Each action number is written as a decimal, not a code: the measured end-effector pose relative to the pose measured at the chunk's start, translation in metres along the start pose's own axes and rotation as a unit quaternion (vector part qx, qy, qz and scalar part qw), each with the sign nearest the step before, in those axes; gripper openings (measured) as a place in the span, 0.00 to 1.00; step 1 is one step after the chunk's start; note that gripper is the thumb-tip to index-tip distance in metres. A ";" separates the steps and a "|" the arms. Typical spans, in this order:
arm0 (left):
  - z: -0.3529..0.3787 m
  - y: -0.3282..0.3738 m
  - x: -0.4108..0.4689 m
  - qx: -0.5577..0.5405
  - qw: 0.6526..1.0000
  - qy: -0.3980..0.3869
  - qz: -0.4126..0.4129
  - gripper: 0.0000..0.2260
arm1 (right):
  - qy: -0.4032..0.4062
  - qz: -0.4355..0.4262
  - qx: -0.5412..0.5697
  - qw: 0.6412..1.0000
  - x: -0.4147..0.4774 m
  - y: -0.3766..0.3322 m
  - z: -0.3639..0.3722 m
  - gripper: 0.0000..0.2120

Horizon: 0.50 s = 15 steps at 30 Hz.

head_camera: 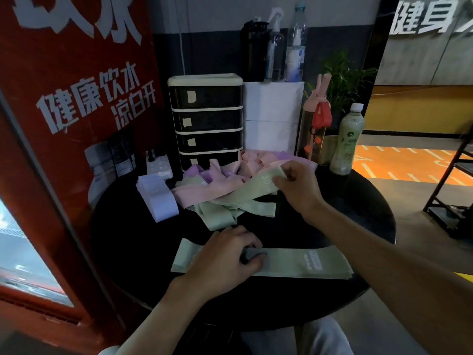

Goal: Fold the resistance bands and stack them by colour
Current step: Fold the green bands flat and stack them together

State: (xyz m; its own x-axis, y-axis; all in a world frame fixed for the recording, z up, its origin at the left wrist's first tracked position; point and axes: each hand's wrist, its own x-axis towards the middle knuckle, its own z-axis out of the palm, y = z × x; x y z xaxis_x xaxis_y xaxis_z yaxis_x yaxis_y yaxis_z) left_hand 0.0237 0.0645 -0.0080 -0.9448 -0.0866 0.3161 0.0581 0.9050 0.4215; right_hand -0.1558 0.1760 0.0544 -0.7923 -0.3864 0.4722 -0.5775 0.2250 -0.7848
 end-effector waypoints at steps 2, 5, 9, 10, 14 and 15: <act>-0.001 0.000 0.001 -0.016 1.000 -0.007 -0.001 0.14 | 0.014 -0.014 0.033 0.999 0.003 -0.018 -0.012 0.01; -0.007 0.002 0.004 -0.024 1.000 -0.007 0.011 0.13 | 0.023 -0.051 0.041 0.998 0.010 -0.040 -0.028 0.03; -0.028 0.011 0.016 -0.036 0.998 0.048 0.023 0.09 | 0.037 -0.095 0.037 0.994 0.017 -0.057 -0.042 0.05; -0.037 0.014 0.020 -0.048 0.996 0.068 0.021 0.09 | 0.038 -0.107 0.036 0.993 0.018 -0.061 -0.046 0.05; -0.084 0.038 0.045 -0.089 0.981 0.172 0.035 0.12 | 0.055 -0.139 0.058 0.987 0.020 -0.080 -0.060 0.08; -0.097 0.044 0.053 -0.104 0.975 0.194 0.036 0.11 | 0.059 -0.135 0.080 0.986 0.020 -0.084 -0.064 0.09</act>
State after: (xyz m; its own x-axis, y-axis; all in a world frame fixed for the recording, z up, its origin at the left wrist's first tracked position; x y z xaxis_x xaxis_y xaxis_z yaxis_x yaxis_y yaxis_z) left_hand 0.0076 0.0591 0.1095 -0.7446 -0.2136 0.6324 0.2220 0.8142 0.5364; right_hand -0.1359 0.2063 0.1558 -0.6376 -0.3032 0.7082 -0.7392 -0.0181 -0.6733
